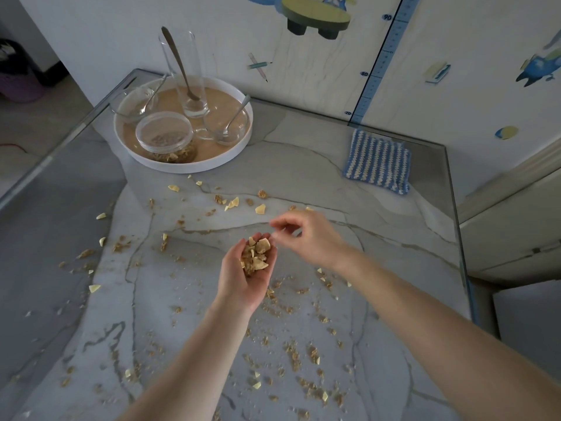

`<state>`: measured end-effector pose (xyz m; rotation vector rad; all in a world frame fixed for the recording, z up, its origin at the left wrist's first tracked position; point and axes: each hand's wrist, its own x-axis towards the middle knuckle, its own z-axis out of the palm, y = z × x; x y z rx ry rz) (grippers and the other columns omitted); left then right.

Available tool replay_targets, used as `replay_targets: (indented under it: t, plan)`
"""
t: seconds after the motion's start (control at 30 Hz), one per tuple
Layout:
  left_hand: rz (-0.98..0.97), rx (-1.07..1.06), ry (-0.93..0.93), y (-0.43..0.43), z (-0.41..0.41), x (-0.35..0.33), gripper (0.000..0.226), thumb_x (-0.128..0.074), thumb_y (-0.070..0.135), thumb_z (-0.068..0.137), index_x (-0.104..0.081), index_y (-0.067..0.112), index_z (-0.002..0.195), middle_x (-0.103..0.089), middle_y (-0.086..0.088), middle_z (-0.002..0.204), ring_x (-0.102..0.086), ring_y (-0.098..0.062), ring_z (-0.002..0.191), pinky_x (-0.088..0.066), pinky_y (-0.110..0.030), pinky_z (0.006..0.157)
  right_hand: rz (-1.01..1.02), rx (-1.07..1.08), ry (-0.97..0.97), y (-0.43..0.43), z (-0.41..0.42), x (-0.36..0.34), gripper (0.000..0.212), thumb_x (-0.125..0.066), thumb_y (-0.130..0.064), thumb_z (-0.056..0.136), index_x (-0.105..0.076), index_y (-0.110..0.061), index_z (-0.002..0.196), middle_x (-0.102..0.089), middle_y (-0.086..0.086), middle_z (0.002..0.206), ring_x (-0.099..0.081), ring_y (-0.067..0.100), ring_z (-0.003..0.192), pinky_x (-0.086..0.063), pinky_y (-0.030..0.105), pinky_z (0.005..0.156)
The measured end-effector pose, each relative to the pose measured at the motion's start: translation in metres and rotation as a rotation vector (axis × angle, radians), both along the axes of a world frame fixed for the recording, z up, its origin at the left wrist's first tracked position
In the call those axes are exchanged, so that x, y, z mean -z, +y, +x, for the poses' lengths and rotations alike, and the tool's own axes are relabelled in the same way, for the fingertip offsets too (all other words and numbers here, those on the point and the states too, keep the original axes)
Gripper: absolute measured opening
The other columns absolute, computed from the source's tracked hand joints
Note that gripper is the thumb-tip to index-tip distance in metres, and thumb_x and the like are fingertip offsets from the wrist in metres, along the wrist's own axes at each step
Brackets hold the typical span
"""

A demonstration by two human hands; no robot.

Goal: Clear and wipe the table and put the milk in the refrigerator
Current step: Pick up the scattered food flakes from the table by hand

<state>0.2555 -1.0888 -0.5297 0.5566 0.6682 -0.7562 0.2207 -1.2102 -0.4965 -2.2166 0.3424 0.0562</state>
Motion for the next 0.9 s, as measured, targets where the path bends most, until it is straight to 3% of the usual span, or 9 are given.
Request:
replay_targets:
  t: [0.17, 0.3, 0.4, 0.6, 0.73, 0.87, 0.9]
  plan:
    - [-0.035, 0.001, 0.018, -0.001, 0.009, 0.005, 0.027, -0.04, 0.015, 0.096, -0.06, -0.001, 0.089, -0.066, -0.012, 0.081, -0.064, -0.023, 0.083, -0.057, -0.031, 0.072, -0.27, 0.342, 0.145, -0.061, 0.02, 0.033, 0.029, -0.057, -0.023, 0.088, -0.061, -0.007, 0.111, -0.064, 0.012, 0.113, -0.059, 0.025, 0.105, -0.043, 0.029, 0.086]
    - [-0.038, -0.007, 0.022, -0.002, 0.012, 0.008, 0.027, -0.041, 0.016, 0.096, -0.06, -0.001, 0.087, -0.067, -0.011, 0.075, -0.065, -0.022, 0.082, -0.055, -0.031, 0.076, -0.241, 0.31, 0.259, -0.063, 0.037, 0.048, 0.055, -0.06, -0.045, 0.083, -0.053, -0.011, 0.125, -0.054, 0.012, 0.127, -0.054, 0.026, 0.115, -0.042, 0.03, 0.092]
    - [-0.016, -0.006, 0.005, -0.003, 0.014, 0.009, 0.028, -0.04, 0.016, 0.097, -0.059, 0.0, 0.086, -0.067, -0.01, 0.075, -0.064, -0.022, 0.082, -0.053, -0.03, 0.077, -0.315, 0.187, 0.276, -0.048, 0.048, 0.054, 0.055, -0.063, -0.046, 0.08, -0.053, -0.016, 0.125, -0.048, 0.012, 0.127, -0.053, 0.028, 0.113, -0.041, 0.031, 0.092]
    - [-0.013, -0.007, -0.011, -0.001, 0.017, 0.011, 0.026, -0.038, 0.017, 0.097, -0.058, 0.001, 0.089, -0.062, -0.009, 0.089, -0.063, -0.021, 0.083, -0.053, -0.03, 0.08, -0.404, 0.076, 0.219, -0.035, 0.05, 0.053, 0.028, -0.057, -0.025, 0.088, -0.062, -0.013, 0.113, -0.052, 0.014, 0.115, -0.056, 0.032, 0.102, -0.043, 0.033, 0.087]
    - [-0.006, 0.003, -0.02, 0.0, 0.019, 0.012, 0.026, -0.039, 0.017, 0.097, -0.058, 0.001, 0.089, -0.061, -0.01, 0.09, -0.063, -0.022, 0.084, -0.052, -0.03, 0.082, -0.404, 0.075, 0.2, -0.036, 0.049, 0.05, 0.017, -0.056, -0.014, 0.084, -0.064, -0.006, 0.097, -0.063, 0.015, 0.103, -0.06, 0.029, 0.093, -0.042, 0.029, 0.074]
    - [0.022, 0.015, -0.04, -0.001, 0.02, 0.013, 0.025, -0.039, 0.017, 0.097, -0.058, 0.002, 0.09, -0.062, -0.009, 0.089, -0.063, -0.022, 0.085, -0.052, -0.031, 0.081, -0.143, 0.193, 0.145, -0.033, 0.05, 0.039, 0.003, -0.059, -0.011, 0.08, -0.06, -0.012, 0.078, -0.066, 0.009, 0.081, -0.056, 0.019, 0.06, -0.045, 0.027, 0.06]
    - [0.03, 0.013, -0.04, -0.002, 0.021, 0.012, 0.025, -0.038, 0.017, 0.097, -0.057, 0.002, 0.09, -0.062, -0.008, 0.088, -0.063, -0.022, 0.085, -0.052, -0.032, 0.08, -0.068, 0.206, 0.099, -0.029, 0.051, 0.032, 0.007, -0.059, -0.011, 0.08, -0.057, -0.014, 0.074, -0.064, 0.005, 0.073, -0.055, 0.015, 0.054, -0.046, 0.026, 0.057]
